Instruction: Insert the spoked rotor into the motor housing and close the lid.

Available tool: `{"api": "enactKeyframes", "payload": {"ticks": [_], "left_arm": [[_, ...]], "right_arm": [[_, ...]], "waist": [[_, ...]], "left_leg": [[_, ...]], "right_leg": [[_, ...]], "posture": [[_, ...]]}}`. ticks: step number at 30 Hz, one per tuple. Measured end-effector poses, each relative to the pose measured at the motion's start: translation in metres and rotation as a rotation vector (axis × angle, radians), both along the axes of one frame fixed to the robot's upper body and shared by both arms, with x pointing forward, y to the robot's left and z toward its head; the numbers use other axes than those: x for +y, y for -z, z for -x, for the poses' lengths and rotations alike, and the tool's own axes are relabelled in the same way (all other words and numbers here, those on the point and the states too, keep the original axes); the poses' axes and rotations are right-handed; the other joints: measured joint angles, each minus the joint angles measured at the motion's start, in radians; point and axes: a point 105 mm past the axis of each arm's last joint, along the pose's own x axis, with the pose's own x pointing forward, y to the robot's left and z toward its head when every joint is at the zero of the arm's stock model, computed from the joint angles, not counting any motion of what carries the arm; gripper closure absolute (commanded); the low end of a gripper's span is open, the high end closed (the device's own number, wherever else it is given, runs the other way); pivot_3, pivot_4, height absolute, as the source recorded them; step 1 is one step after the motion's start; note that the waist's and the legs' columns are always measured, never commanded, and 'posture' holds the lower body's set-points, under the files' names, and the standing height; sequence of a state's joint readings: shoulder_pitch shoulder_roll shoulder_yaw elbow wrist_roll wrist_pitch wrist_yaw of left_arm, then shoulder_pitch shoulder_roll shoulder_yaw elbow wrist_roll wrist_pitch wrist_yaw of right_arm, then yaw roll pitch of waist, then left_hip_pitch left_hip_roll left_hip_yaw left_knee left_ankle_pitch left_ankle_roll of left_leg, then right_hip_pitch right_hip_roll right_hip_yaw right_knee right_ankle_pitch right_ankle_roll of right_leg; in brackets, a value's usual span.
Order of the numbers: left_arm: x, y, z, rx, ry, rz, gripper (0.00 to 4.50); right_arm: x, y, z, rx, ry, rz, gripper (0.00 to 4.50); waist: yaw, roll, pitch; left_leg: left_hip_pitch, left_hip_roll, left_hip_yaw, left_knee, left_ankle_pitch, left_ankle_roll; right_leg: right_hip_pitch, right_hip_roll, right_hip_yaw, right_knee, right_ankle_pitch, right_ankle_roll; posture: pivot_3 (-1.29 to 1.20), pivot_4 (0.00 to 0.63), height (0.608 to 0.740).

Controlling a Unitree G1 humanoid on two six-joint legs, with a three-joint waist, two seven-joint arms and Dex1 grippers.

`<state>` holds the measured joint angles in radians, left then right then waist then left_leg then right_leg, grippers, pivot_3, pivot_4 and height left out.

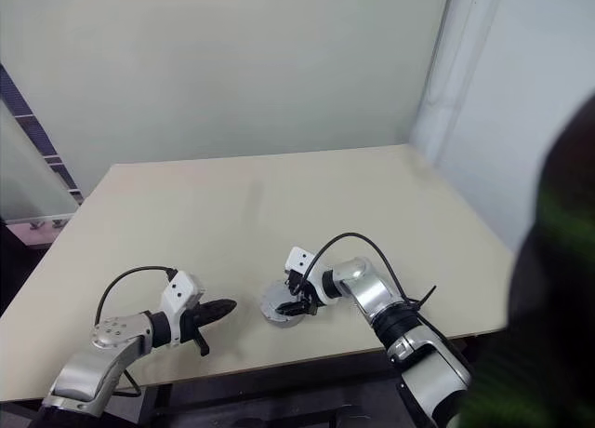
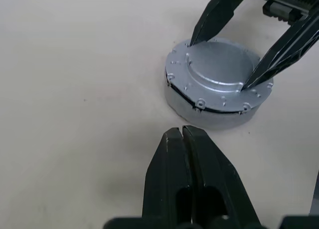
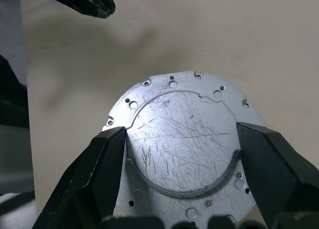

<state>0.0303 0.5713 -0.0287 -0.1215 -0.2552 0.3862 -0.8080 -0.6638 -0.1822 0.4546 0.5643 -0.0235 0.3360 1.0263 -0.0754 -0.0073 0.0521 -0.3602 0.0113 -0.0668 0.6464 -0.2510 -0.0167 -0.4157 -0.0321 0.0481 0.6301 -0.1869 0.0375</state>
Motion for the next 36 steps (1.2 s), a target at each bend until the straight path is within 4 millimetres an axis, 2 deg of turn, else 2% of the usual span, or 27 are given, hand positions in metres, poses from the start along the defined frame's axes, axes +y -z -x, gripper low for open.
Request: {"api": "enactKeyframes", "payload": {"ticks": [18, 22, 28, 32, 36], "left_arm": [[-0.007, 0.002, 0.001, 0.005, 0.006, 0.022, 4.5], [-0.019, 0.004, -0.001, -0.006, 0.03, 0.027, 4.5], [-0.043, 0.011, -0.013, -0.025, 0.055, 0.049, 4.5], [-0.049, 0.029, -0.016, 0.01, 0.063, 0.015, 4.5], [-0.053, 0.031, -0.018, 0.0, 0.077, 0.01, 4.5]], "right_arm": [[0.005, -0.005, 0.002, -0.006, 0.008, 0.129, 1.23], [0.004, -0.005, 0.002, -0.012, 0.005, 0.138, 1.23], [0.004, -0.005, 0.003, -0.02, 0.0, 0.15, 1.23], [0.004, -0.005, 0.003, -0.02, 0.001, 0.155, 1.23], [0.001, -0.004, 0.004, -0.019, 0.01, 0.169, 1.23]], "waist": [[0.0, 0.0, 0.0], [0.001, 0.0, 0.0], [0.001, 0.0, 0.0], [0.001, 0.001, -0.001], [0.005, 0.003, -0.002]], "left_leg": [[0.0, 0.0, 0.0, 0.0, 0.0, 0.0], [0.001, 0.0, -0.001, 0.001, 0.0, 0.0], [0.001, -0.001, -0.001, 0.002, 0.0, 0.0], [0.001, -0.001, -0.001, 0.002, 0.0, 0.0], [0.001, -0.002, -0.003, 0.002, 0.0, 0.0]], "right_leg": [[0.001, 0.0, 0.0, 0.0, 0.0, 0.0], [0.003, 0.0, 0.0, -0.001, 0.0, 0.0], [0.005, 0.0, 0.0, -0.002, 0.0, 0.0], [0.005, 0.0, 0.0, -0.002, 0.0, 0.0], [0.006, 0.0, 0.0, -0.003, 0.0, 0.0]], "posture": [[0.0, 0.0, 0.74], [0.0, 0.0, 0.74], [0.0, 0.0, 0.74], [0.0, 0.0, 0.74], [0.0, 0.0, 0.74]]}}
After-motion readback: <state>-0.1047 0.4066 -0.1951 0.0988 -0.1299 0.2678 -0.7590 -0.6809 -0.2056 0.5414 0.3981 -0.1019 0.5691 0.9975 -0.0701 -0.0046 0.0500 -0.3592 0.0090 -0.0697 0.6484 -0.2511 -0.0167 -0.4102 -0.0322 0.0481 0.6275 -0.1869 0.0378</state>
